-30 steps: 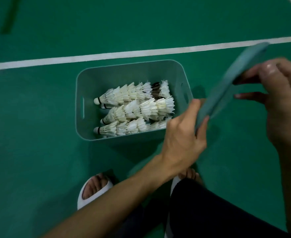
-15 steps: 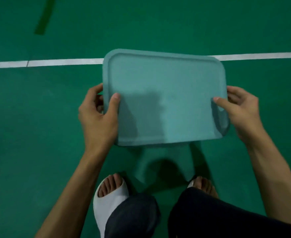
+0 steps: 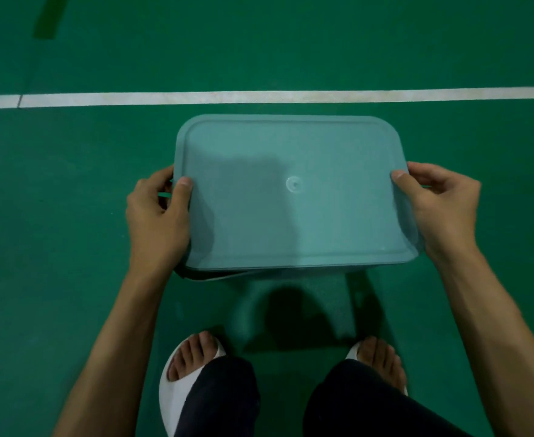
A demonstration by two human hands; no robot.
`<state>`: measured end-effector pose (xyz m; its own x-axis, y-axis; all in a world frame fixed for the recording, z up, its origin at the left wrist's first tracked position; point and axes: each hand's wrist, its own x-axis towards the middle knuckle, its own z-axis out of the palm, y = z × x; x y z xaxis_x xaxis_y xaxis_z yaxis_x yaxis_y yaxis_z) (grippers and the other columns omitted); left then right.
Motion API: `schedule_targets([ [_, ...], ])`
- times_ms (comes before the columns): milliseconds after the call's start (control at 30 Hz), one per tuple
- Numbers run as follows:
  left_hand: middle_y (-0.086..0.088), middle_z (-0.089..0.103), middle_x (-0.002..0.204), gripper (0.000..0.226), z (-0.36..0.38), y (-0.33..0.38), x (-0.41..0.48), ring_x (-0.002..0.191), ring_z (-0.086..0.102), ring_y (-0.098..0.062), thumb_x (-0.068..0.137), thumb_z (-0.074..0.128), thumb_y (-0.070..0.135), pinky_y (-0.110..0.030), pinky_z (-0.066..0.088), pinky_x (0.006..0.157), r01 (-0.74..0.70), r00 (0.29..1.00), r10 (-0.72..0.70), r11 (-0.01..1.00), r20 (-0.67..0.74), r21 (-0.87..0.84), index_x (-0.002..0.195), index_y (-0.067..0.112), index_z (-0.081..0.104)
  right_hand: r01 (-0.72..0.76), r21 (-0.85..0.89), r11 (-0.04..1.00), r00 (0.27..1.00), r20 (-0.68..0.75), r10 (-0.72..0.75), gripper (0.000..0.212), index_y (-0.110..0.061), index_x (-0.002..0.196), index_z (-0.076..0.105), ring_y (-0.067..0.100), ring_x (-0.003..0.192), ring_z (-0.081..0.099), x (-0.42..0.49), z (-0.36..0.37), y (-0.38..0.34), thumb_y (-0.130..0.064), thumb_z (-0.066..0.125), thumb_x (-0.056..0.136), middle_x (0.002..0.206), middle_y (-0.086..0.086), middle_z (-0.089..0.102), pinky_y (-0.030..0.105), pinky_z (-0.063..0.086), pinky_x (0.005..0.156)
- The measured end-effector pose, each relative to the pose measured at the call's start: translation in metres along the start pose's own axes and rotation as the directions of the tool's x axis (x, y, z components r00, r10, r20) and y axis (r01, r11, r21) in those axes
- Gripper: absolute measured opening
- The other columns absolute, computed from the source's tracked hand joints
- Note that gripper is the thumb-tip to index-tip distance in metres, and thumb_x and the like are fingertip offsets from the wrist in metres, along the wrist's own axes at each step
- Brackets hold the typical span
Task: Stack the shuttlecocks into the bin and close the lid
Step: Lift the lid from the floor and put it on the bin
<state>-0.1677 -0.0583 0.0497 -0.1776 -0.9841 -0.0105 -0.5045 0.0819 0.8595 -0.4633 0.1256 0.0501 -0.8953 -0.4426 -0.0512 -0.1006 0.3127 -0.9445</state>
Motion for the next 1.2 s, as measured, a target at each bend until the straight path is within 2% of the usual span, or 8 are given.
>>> schedule_targets([
  [267,-0.009,0.069,0.105,0.046,-0.009,0.001,-0.006,0.097,0.067,-0.032,0.089,0.052,0.048,-0.054,0.056,0.088,0.043,0.998,-0.045,0.997,0.045,0.058,0.120,0.019,0.073,0.075,-0.070,0.995,0.996,0.050,-0.071,0.020,-0.030,0.099,0.076,-0.008,0.076,0.069,-0.012,-0.008,-0.009,-0.013,0.076,0.089,0.079,-0.031,0.073,0.017,0.055,0.076],
  [533,-0.008,0.052,0.107,0.029,-0.015,-0.003,-0.021,0.097,0.055,-0.026,0.105,0.053,0.019,-0.032,0.040,0.087,0.022,1.000,-0.023,0.978,0.005,0.206,0.127,0.006,0.068,0.213,-0.169,0.962,0.972,0.139,-0.191,0.026,-0.021,0.117,0.074,-0.001,0.089,0.069,-0.012,0.001,-0.017,-0.011,0.064,0.096,0.105,-0.007,0.075,0.022,0.055,0.088],
  [667,-0.007,0.046,0.110,0.030,-0.011,-0.003,-0.028,0.094,0.049,-0.022,0.108,0.047,0.021,-0.028,0.036,0.085,-0.051,0.997,0.034,0.970,0.076,0.237,0.131,0.006,0.061,0.090,-0.305,0.948,0.989,0.136,-0.050,0.032,-0.014,0.110,0.076,0.017,0.090,0.072,-0.008,0.001,-0.013,-0.028,0.060,0.087,0.099,0.000,0.076,0.045,0.059,0.090],
  [767,-0.010,0.049,0.107,0.033,-0.011,-0.010,-0.025,0.096,0.051,-0.027,0.107,0.044,0.027,-0.036,0.040,0.085,-0.119,0.990,0.092,0.955,0.110,0.273,0.128,0.006,0.061,0.058,-0.350,0.935,0.998,0.057,-0.041,0.031,-0.010,0.106,0.078,0.021,0.088,0.072,-0.019,-0.001,-0.014,-0.029,0.063,0.087,0.098,0.009,0.078,0.040,0.058,0.089],
  [900,-0.021,0.049,0.138,0.051,-0.010,-0.004,-0.022,0.125,0.046,-0.040,0.105,0.042,0.026,-0.048,0.040,0.103,-0.192,0.980,0.150,0.889,0.131,0.416,0.152,0.007,0.042,0.185,-0.562,0.806,0.977,0.021,-0.210,0.043,-0.004,0.125,0.070,0.035,0.115,0.065,-0.028,0.002,-0.019,-0.025,0.058,0.089,0.126,0.020,0.069,0.038,0.048,0.099],
  [1000,-0.010,0.014,0.173,0.066,-0.008,0.007,-0.020,0.157,0.017,-0.036,0.107,0.041,0.037,-0.055,0.025,0.122,-0.398,0.916,0.277,0.710,0.289,0.581,0.166,0.025,0.014,0.455,-0.669,0.587,0.890,0.318,-0.327,0.073,-0.014,0.160,0.028,0.038,0.144,0.035,-0.028,0.012,-0.024,-0.018,0.048,0.090,0.165,0.015,0.027,0.046,0.034,0.116],
  [1067,-0.002,0.004,0.175,0.071,-0.007,0.010,-0.015,0.161,0.004,-0.033,0.103,0.027,0.063,-0.058,0.018,0.125,-0.471,0.876,0.248,0.626,0.413,0.622,0.166,0.031,0.017,0.550,-0.703,0.450,0.835,0.475,-0.278,0.071,-0.022,0.163,0.015,0.037,0.152,0.023,-0.026,0.018,-0.025,-0.034,0.036,0.096,0.171,0.007,0.013,0.054,0.034,0.116],
  [1200,-0.003,0.000,0.175,0.088,-0.006,0.010,-0.012,0.161,-0.002,-0.034,0.095,0.018,0.080,-0.059,0.011,0.127,-0.498,0.858,0.210,0.568,0.469,0.655,0.166,0.028,0.014,0.520,-0.793,0.317,0.853,0.501,-0.146,0.078,-0.021,0.163,0.012,0.037,0.154,0.018,-0.023,0.021,-0.022,-0.061,0.021,0.097,0.172,0.004,0.005,0.056,0.030,0.117],
])
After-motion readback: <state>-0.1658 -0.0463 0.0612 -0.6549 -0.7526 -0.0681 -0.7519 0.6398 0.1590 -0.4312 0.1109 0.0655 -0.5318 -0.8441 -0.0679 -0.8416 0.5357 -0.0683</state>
